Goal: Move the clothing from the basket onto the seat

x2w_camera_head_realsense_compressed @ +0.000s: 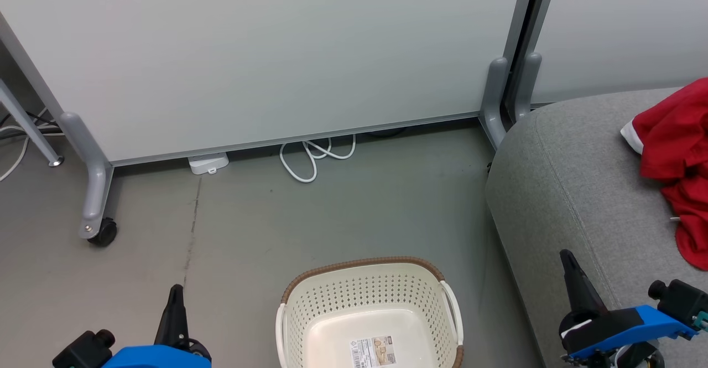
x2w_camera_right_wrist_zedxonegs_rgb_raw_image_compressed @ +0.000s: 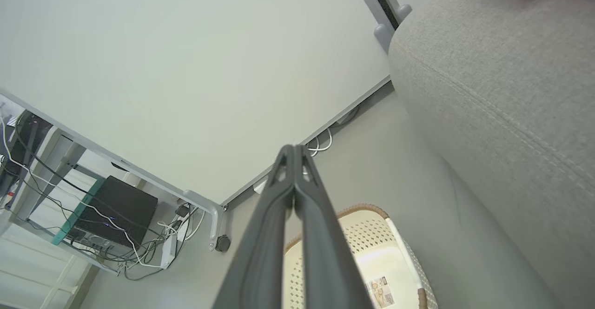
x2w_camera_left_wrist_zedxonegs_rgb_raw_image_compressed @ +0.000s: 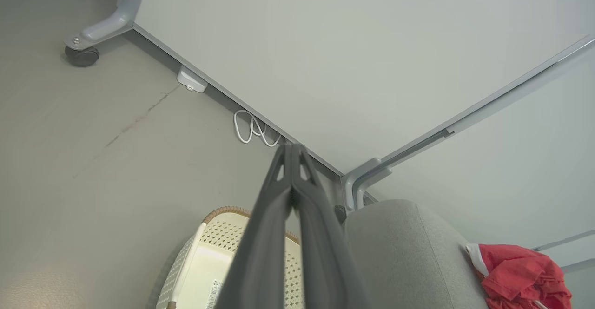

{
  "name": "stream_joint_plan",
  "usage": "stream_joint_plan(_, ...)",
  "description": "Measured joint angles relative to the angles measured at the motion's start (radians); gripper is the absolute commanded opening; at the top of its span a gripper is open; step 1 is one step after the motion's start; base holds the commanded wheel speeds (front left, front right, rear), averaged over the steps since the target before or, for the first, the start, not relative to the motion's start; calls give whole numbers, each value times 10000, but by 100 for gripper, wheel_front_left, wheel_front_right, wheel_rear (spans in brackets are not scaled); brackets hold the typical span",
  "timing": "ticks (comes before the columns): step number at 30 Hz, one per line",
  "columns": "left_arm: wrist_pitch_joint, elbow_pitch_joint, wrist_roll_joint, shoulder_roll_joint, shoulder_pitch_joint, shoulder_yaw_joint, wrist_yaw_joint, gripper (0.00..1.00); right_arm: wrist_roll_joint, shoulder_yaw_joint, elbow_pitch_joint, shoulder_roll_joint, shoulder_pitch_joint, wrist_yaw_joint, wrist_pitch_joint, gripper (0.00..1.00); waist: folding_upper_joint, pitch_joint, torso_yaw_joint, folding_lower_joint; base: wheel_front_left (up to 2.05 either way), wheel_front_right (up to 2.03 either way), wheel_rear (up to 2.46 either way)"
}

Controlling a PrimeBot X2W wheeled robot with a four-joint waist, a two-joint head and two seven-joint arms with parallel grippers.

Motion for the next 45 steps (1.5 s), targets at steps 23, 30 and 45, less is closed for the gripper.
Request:
stream_joint_plan(23, 713, -311, -2537, -52, -392, 395, 0, 0, 2928, -148, -59, -6, -130, 0, 357, 0, 0, 4, 29, -1, 0, 0, 0)
stream_joint_plan(30, 886, -410, -3206, -63, -522, 518, 0, 0, 3685, -192, -75, -8, -220, 0, 466, 0, 0, 6, 38, 0, 0, 0, 0)
stream_joint_plan(45, 1277, -579, -4608, -88, -732, 704, -2, 0, 5271, -276, -109, -15, -269, 0, 614, 0, 0, 9, 58, 0, 0, 0, 0)
